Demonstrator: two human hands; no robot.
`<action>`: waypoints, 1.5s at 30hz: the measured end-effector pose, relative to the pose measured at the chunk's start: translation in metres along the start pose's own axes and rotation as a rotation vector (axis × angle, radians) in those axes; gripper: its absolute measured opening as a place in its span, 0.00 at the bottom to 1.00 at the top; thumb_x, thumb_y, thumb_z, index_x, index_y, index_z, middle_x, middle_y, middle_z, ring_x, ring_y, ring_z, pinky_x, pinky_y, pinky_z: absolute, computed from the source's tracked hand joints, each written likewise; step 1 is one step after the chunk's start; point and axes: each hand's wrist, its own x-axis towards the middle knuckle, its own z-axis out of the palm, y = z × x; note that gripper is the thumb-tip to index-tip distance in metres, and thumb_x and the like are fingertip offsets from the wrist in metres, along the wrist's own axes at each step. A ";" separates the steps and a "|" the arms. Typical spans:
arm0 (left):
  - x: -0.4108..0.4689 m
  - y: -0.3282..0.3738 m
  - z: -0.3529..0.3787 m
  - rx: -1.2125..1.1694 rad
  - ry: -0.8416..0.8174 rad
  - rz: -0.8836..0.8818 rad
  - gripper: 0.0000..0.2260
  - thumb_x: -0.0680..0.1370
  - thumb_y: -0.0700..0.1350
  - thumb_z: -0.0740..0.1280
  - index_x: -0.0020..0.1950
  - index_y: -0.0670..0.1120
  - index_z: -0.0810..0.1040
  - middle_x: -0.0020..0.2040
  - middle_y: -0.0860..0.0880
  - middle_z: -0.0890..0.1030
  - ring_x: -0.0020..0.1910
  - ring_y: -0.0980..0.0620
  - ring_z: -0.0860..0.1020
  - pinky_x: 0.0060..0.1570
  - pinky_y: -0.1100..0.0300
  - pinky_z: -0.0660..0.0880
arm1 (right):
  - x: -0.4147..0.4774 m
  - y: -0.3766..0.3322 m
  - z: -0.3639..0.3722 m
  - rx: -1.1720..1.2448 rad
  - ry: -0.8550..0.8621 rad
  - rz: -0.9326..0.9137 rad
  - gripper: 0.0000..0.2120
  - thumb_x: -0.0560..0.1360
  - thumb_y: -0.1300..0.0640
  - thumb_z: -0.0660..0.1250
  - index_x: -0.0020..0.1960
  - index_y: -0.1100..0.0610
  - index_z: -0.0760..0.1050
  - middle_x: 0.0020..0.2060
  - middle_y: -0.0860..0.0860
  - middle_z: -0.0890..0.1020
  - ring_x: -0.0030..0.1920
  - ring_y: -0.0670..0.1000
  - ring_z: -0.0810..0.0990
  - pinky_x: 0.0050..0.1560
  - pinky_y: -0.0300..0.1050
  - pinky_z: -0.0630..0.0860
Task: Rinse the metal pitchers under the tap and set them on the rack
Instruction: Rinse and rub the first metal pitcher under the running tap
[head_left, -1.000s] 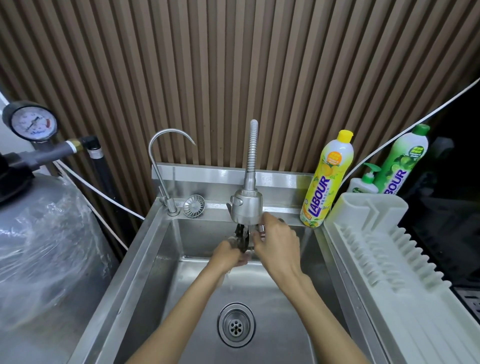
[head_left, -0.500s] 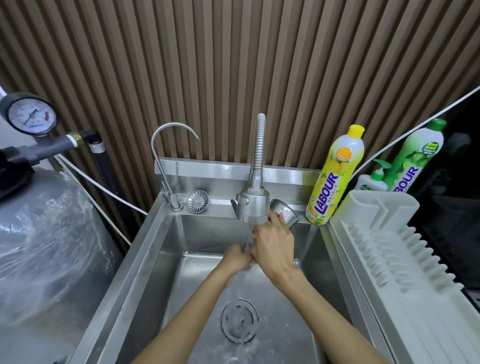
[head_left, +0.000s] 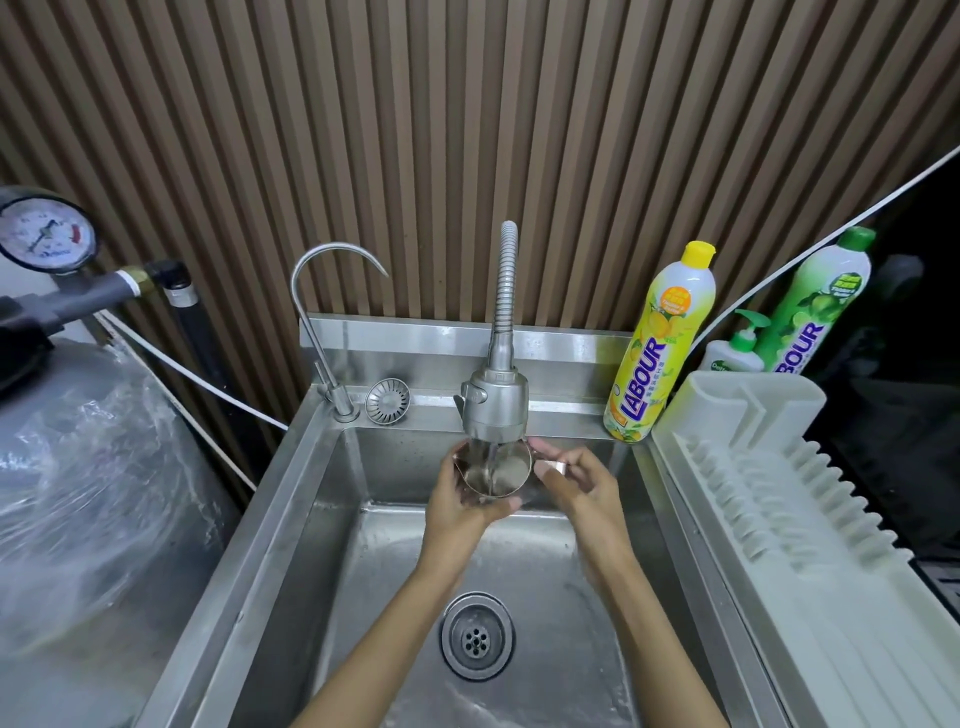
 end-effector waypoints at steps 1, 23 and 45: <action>-0.003 0.000 -0.002 0.020 0.016 0.034 0.33 0.62 0.31 0.76 0.61 0.51 0.70 0.56 0.48 0.80 0.51 0.54 0.79 0.46 0.69 0.75 | -0.003 0.004 0.002 0.080 -0.008 0.015 0.11 0.73 0.67 0.66 0.37 0.59 0.66 0.53 0.51 0.84 0.57 0.54 0.81 0.60 0.52 0.75; -0.018 0.017 0.004 0.150 -0.015 0.041 0.18 0.65 0.38 0.77 0.53 0.44 0.79 0.49 0.49 0.85 0.50 0.55 0.82 0.44 0.71 0.74 | -0.015 -0.042 0.002 -0.656 0.208 -0.103 0.10 0.71 0.54 0.71 0.36 0.54 0.71 0.36 0.48 0.81 0.40 0.51 0.80 0.45 0.47 0.76; -0.016 0.016 0.009 0.111 0.062 0.120 0.30 0.59 0.45 0.80 0.59 0.47 0.77 0.54 0.46 0.83 0.53 0.50 0.81 0.50 0.68 0.76 | -0.017 -0.039 0.004 -0.440 0.209 -0.133 0.09 0.72 0.58 0.71 0.36 0.51 0.72 0.36 0.48 0.82 0.39 0.47 0.81 0.41 0.37 0.75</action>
